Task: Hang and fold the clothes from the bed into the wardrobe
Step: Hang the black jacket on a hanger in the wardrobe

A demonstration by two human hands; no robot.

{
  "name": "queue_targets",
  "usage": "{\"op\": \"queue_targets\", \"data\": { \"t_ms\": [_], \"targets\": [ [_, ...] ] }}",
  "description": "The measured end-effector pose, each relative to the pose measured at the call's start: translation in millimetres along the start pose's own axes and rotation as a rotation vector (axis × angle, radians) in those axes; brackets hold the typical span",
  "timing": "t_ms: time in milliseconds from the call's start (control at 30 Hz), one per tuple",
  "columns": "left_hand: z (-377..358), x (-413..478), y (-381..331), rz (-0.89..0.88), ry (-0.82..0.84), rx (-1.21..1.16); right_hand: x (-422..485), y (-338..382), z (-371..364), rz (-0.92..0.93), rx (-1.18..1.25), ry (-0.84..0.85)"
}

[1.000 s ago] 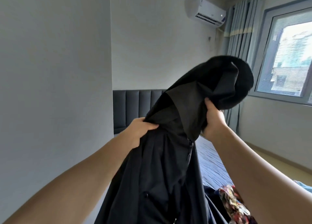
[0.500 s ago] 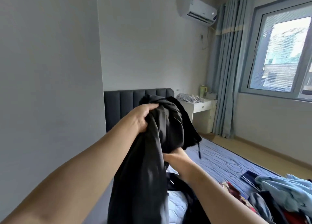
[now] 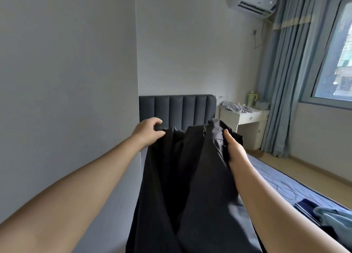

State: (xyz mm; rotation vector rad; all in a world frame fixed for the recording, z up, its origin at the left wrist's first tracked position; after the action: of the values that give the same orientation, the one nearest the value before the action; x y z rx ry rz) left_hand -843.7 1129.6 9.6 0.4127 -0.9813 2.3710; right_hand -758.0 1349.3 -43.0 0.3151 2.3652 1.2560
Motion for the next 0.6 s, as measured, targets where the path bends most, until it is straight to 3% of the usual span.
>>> {"op": "queue_targets", "data": {
  "t_ms": [133,233,333,433,600],
  "targets": [
    [-27.9,-32.3,-32.9,-0.134,0.419,-0.471,3.7,5.9,-9.7,0.018,0.085,-0.043],
    [-45.0,-52.0,-36.2,-0.146,0.620,-0.547,-4.8,16.2,-21.8,0.017,0.125,0.055],
    [-68.8,-62.6,-35.6,-0.101,0.768,-0.438,-11.5,30.3,-24.6,0.042,0.177,0.088],
    [-74.5,-53.5,-32.9,-0.061,0.642,-0.364,-16.2,38.4,-21.7,0.024,0.255,0.145],
    [-47.1,-15.8,-20.9,-0.006,0.083,-0.276,-9.2,43.5,2.9,-0.037,0.172,0.012]
  ]
}}
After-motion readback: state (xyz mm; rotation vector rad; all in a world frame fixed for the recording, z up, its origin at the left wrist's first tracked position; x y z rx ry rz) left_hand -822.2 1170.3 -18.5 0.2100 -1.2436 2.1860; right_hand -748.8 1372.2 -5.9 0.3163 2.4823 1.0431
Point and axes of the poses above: each hand's wrist, its own x-axis towards the middle knuckle, its own z-axis out of the back of the hand, y = z × x, the point moved 4 cm from there along x, towards the middle knuckle, and after that the axes turned 11 degrees about -z, right-handed, at the moved point
